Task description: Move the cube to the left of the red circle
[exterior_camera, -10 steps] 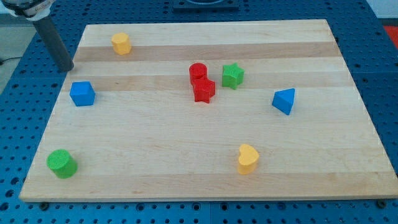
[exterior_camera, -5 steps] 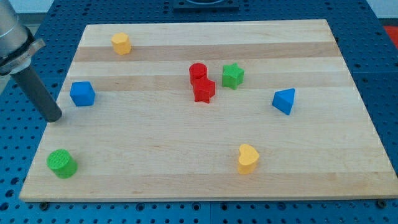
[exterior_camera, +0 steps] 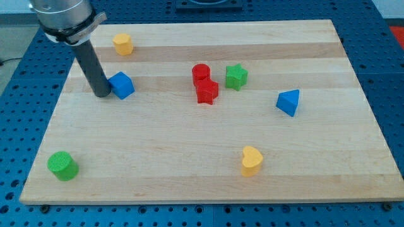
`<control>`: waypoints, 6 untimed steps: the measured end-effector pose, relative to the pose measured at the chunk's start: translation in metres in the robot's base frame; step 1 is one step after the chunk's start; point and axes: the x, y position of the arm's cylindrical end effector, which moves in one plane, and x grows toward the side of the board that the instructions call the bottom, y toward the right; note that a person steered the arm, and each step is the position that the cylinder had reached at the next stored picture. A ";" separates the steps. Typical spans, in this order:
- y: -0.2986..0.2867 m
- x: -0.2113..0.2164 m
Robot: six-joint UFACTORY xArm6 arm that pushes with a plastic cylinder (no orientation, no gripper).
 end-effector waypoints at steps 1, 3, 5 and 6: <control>0.027 -0.004; 0.119 -0.006; 0.035 -0.018; 0.077 -0.031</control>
